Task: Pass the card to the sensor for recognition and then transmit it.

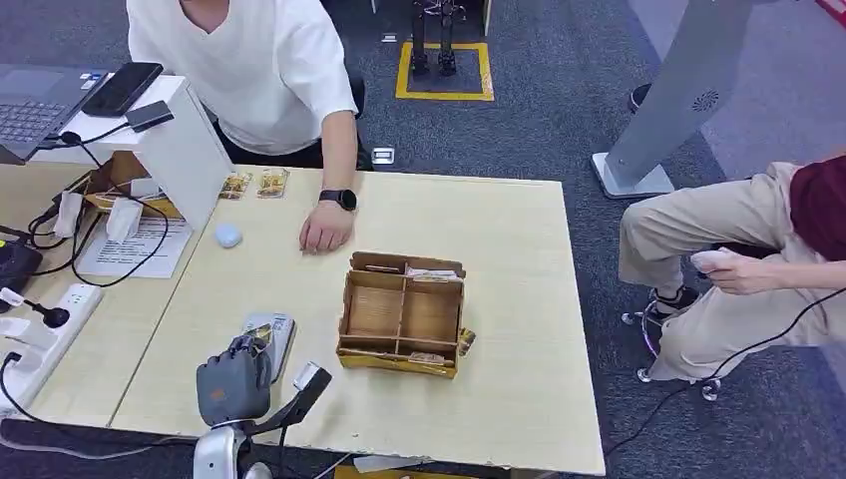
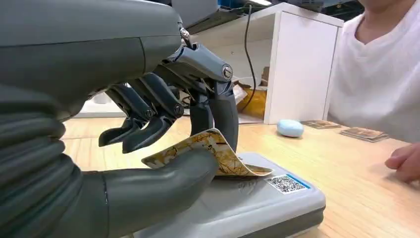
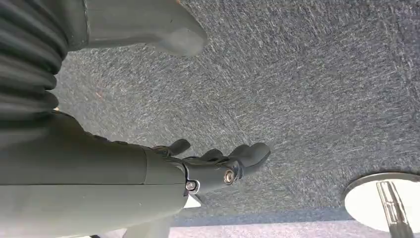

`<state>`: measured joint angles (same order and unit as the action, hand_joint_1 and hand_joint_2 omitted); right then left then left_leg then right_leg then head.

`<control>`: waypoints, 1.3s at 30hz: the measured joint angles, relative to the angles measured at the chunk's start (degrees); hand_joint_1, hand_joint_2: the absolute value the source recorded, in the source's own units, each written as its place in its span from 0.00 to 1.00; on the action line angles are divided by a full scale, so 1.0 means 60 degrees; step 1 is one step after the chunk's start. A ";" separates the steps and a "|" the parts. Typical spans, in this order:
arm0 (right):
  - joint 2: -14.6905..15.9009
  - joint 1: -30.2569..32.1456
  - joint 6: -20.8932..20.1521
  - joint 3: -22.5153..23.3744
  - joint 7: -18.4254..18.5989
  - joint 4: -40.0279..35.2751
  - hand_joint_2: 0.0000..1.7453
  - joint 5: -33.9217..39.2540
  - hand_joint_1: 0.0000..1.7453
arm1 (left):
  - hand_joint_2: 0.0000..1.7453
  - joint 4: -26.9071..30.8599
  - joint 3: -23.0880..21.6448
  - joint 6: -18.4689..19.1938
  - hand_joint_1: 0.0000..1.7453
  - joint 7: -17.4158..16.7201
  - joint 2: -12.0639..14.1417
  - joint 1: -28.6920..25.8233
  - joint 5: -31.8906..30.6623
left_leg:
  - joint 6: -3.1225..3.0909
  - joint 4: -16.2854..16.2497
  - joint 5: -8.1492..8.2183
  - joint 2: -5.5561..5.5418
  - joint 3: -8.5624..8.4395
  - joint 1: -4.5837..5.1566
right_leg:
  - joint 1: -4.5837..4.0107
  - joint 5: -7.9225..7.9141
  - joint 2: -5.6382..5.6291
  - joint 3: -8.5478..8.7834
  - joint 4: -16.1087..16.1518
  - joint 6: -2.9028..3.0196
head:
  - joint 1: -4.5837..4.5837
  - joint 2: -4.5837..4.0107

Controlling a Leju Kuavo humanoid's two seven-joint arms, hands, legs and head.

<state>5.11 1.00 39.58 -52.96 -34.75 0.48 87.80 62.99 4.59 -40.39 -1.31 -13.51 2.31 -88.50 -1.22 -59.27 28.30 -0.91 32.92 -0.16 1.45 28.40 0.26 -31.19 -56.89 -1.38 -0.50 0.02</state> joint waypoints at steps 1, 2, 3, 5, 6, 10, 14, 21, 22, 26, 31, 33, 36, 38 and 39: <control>0.0000 -0.0001 0.0000 0.0000 0.0000 0.0000 1.00 0.0000 0.00 | 1.00 -0.0018 -0.0032 0.0000 1.00 -0.0007 0.0011 0.0005 0.0000 | 0.0000 0.0000 0.0000 0.0000 0.0000 0.0000 | 0.0000 0.0000 0.0001 0.0001 0.0000 0.0000 | 0.0004 -0.0004; 0.0000 -0.0002 0.0000 0.0000 0.0000 0.0000 1.00 0.0000 0.00 | 1.00 -0.0032 -0.0051 0.0000 1.00 -0.0007 0.0029 0.0010 0.0000 | 0.0000 0.0000 0.0000 -0.0001 -0.0001 0.0000 | 0.0000 0.0000 0.0002 0.0002 0.0000 0.0000 | 0.0004 -0.0004; 0.0000 -0.0001 0.0000 0.0000 0.0000 0.0000 1.00 0.0000 0.00 | 1.00 -0.0044 -0.0058 0.0000 1.00 -0.0007 0.0036 0.0016 0.0000 | 0.0000 0.0000 0.0000 -0.0001 -0.0002 0.0000 | 0.0000 0.0000 0.0002 0.0003 0.0000 0.0000 | 0.0000 -0.0004; 0.0000 -0.0001 0.0000 0.0000 0.0000 -0.0004 1.00 0.0004 0.00 | 1.00 -0.0051 -0.0065 0.0000 1.00 -0.0011 0.0044 0.0017 0.0007 | 0.0000 0.0000 0.0000 -0.0001 -0.0004 0.0000 | 0.0000 0.0000 0.0002 0.0005 0.0000 0.0000 | 0.0000 -0.0003; 0.0000 -0.0002 0.0000 0.0000 0.0000 -0.0004 1.00 0.0022 0.00 | 1.00 -0.0055 -0.0069 0.0000 1.00 -0.0011 0.0044 0.0019 0.0062 | 0.0000 0.0000 0.0000 -0.0001 -0.0005 0.0000 | 0.0000 0.0000 0.0002 0.0007 0.0000 0.0000 | 0.0004 -0.0004; 0.0000 0.0003 0.0000 0.0000 -0.0004 0.0000 1.00 0.0062 0.00 | 1.00 0.0036 -0.0113 -0.0007 1.00 0.0500 0.0044 0.0020 0.1573 | 0.0000 0.0000 0.0000 -0.0001 -0.0011 -0.0001 | 0.0000 0.0000 0.0002 0.0010 0.0000 0.0000 | 0.0000 -0.0003; 0.0000 0.0030 0.0000 0.0011 -0.0058 0.0000 1.00 0.0153 0.00 | 1.00 0.0724 -0.0106 -0.0011 1.00 0.2244 -0.0109 0.0082 0.4302 | 0.0000 -0.0001 -0.0001 -0.0006 -0.0010 0.0000 | 0.0000 0.0000 0.0009 0.0009 0.0000 0.0000 | 0.0000 0.0000; 0.0004 0.0042 0.0000 0.0018 -0.0135 0.0000 1.00 0.0200 0.00 | 1.00 0.1680 -0.0106 0.0000 1.00 0.3617 -0.0455 0.0818 0.6091 | -0.0003 -0.0003 -0.0004 -0.0005 -0.0007 0.0001 | 0.0000 -0.0006 0.0010 0.0008 0.0000 0.0003 | 0.0004 0.0000; 0.0004 0.0036 0.0000 0.0018 -0.0138 0.0000 1.00 0.0200 0.00 | 1.00 0.1763 -0.0106 0.0000 1.00 0.3621 -0.0459 0.0890 0.6091 | -0.0003 -0.0003 -0.0004 -0.0005 -0.0007 0.0001 | 0.0000 -0.0006 0.0009 0.0008 0.0000 0.0003 | 0.0004 -0.0004; 0.0004 0.0026 0.0000 -0.0011 -0.0106 0.0000 1.00 0.0204 0.00 | 1.00 0.1956 -0.0106 0.0004 1.00 0.3603 -0.0470 0.1103 0.5996 | -0.0003 -0.0003 -0.0004 -0.0006 -0.0004 0.0000 | -0.0001 -0.0005 0.0010 0.0004 0.0000 0.0003 | 0.0000 0.0000; 0.0004 -0.0052 0.0000 -0.0160 0.0058 0.0000 1.00 0.0168 0.00 | 1.00 0.1953 -0.0109 0.0018 1.00 0.2980 -0.0452 0.1798 0.5698 | -0.0002 -0.0003 -0.0005 -0.0006 -0.0003 -0.0001 | -0.0001 -0.0007 0.0010 0.0005 -0.0001 0.0004 | 0.0004 0.0000; 0.0004 -0.0088 0.0000 -0.0233 0.0080 0.0000 1.00 0.0168 0.00 | 1.00 0.1953 -0.0109 0.0026 1.00 0.2892 -0.0434 0.2032 0.5657 | -0.0002 -0.0003 -0.0005 -0.0004 -0.0005 0.0000 | -0.0001 -0.0007 0.0008 0.0005 -0.0001 0.0005 | 0.0004 0.0000; 0.0004 -0.0111 0.0000 -0.0306 0.0102 0.0000 1.00 0.0164 0.00 | 1.00 0.1949 -0.0109 0.0026 1.00 0.2881 -0.0430 0.2184 0.5643 | -0.0002 -0.0003 -0.0005 -0.0005 -0.0004 0.0000 | -0.0001 -0.0007 0.0008 0.0005 -0.0001 0.0005 | 0.0004 -0.0004; 0.0004 -0.0115 0.0000 -0.0331 0.0102 0.0000 1.00 0.0164 0.00 | 1.00 0.1949 -0.0109 0.0026 1.00 0.2881 -0.0430 0.2238 0.5643 | -0.0001 -0.0004 -0.0005 -0.0005 -0.0003 0.0000 | 0.0000 -0.0007 0.0008 0.0005 -0.0001 0.0005 | 0.0004 -0.0003; 0.0004 -0.0117 0.0000 -0.0335 0.0102 0.0000 1.00 0.0164 0.00 | 1.00 0.1949 -0.0109 0.0026 1.00 0.2881 -0.0426 0.2257 0.5643 | -0.0001 -0.0004 -0.0005 -0.0005 -0.0003 0.0000 | 0.0000 -0.0007 0.0008 0.0004 -0.0001 0.0005 | 0.0004 -0.0004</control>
<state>5.14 0.30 39.58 -54.97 -34.14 0.48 88.78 74.69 3.93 -40.24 15.98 -16.06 15.85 -54.64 -1.23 -59.30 28.27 -0.94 32.90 -0.16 1.45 28.36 0.31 -31.17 -56.90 -1.35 -0.48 0.00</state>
